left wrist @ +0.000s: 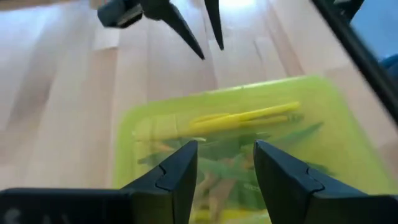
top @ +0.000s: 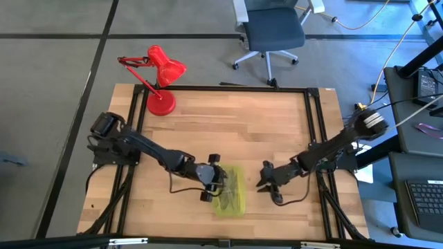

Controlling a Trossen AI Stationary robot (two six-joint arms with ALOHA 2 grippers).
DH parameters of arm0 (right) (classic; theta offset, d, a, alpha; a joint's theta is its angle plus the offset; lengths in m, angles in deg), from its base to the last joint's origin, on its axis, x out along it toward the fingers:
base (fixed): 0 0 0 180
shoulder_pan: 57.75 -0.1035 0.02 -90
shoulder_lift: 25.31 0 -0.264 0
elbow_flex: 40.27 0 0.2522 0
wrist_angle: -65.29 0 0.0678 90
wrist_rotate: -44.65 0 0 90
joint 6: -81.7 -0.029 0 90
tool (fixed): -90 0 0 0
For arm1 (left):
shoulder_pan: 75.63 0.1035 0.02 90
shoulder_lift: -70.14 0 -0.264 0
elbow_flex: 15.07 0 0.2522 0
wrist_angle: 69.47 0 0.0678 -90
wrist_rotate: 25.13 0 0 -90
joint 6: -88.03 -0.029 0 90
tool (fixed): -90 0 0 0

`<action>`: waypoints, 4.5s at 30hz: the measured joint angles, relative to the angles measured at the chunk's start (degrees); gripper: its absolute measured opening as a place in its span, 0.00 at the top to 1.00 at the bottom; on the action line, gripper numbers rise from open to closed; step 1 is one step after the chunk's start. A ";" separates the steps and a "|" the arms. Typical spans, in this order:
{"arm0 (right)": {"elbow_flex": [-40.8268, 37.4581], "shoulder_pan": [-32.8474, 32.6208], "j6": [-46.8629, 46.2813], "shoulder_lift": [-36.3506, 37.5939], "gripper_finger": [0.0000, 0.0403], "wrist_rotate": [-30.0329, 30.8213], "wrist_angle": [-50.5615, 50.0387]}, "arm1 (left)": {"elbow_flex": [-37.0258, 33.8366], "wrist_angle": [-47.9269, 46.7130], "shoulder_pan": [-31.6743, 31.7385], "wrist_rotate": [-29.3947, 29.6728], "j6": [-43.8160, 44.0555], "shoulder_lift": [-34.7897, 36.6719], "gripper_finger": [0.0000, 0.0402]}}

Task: Pick & place school supplies into a supply box
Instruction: Close the yellow supply box, then return to Home Position

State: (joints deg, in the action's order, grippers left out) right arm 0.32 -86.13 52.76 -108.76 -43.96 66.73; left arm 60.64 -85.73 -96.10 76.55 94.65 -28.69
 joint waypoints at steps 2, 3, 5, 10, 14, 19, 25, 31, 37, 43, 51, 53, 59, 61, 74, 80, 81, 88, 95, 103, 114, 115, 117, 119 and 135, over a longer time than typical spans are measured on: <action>0.02 0.00 3.68 4.82 0.72 -0.13 -4.61 | 0.00 -2.30 0.09 -0.02 0.58 3.16 0.63; 0.02 0.00 4.00 7.17 0.72 -0.12 -7.27 | 0.00 -4.17 0.04 -0.02 0.82 5.25 0.63; -0.13 -0.63 6.62 11.74 0.72 0.39 -10.72 | -0.17 -6.86 -0.30 0.81 1.47 9.86 0.64; -3.54 -1.18 14.63 24.42 0.72 -3.71 -7.93 | -11.48 4.99 -1.80 5.97 0.69 22.03 0.63; -9.41 0.21 15.60 33.55 0.72 -4.24 -7.43 | -24.42 16.12 -2.44 7.88 0.85 29.64 0.63; -16.35 3.69 14.02 44.14 0.72 -4.37 -6.69 | -38.36 26.94 -2.09 12.65 1.69 36.72 0.64; -21.10 8.17 15.52 55.10 0.72 -8.51 -6.71 | -51.06 40.64 1.04 11.45 1.79 42.99 0.63; -21.66 12.76 17.34 63.00 0.72 -13.52 -11.31 | -59.85 46.89 4.33 9.75 3.13 49.45 0.63; -21.66 15.87 17.70 69.53 0.72 -13.71 -17.01 | -61.51 45.63 6.29 8.82 2.77 53.93 0.64; -21.66 17.96 20.54 75.85 0.72 -17.55 -20.46 | -61.51 43.34 7.84 7.77 2.19 56.23 0.63; -21.66 19.86 20.67 83.38 0.72 -19.76 -26.21 | -61.51 42.86 8.66 7.94 2.19 58.26 0.64; -21.65 20.00 21.02 83.25 0.72 -20.07 -26.34 | -61.51 42.64 8.72 8.28 1.99 59.50 0.64; -21.64 20.02 21.93 83.40 0.72 -22.09 -26.68 | -61.51 37.23 8.70 10.20 1.69 64.77 0.63; -21.64 20.02 21.82 83.40 0.72 -22.99 -26.71 | -61.51 33.37 8.68 11.83 2.67 67.61 0.63; -21.64 20.02 22.18 83.42 0.72 -23.07 -26.96 | -61.51 13.27 8.52 14.73 2.49 91.08 0.62; -21.64 20.02 23.02 83.43 0.72 -22.98 -25.77 | -61.41 6.99 8.52 14.90 0.80 98.74 0.63; -21.64 20.02 22.81 83.43 0.72 -22.99 -25.64 | -61.30 6.98 8.52 14.95 0.07 98.81 0.63; -21.62 19.99 23.82 83.44 0.72 -19.90 -25.22 | -61.29 6.14 8.48 16.76 0.07 98.57 0.62; -21.71 19.99 25.50 83.42 0.72 -16.48 -21.92 | -61.31 6.15 8.47 16.77 0.09 98.25 0.63; -25.90 19.99 27.68 83.37 0.72 -16.47 -11.57 | -61.31 6.35 8.48 16.76 0.09 98.23 0.62; -25.88 19.99 24.88 83.24 0.72 -16.05 -13.11 | -61.31 6.57 8.48 16.77 0.09 98.21 0.63; -25.88 19.99 24.70 83.24 0.72 -16.05 -13.11 | -61.31 6.55 8.48 16.76 0.09 98.21 0.62; -25.88 19.99 24.75 83.24 0.72 -16.05 -13.09 | -61.31 6.57 8.47 16.76 0.09 98.21 0.62; -25.88 19.99 24.71 83.24 0.72 -16.05 -13.09 | -61.31 6.57 8.48 16.77 0.09 98.21 0.62; -25.88 20.00 24.75 83.24 0.72 -16.03 -13.11 | -61.31 6.55 8.48 16.79 0.11 98.21 0.63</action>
State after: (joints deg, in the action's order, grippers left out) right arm -25.55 -66.13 77.51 -25.52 -59.99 53.62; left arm -0.67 -79.17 -87.62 93.34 94.76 69.52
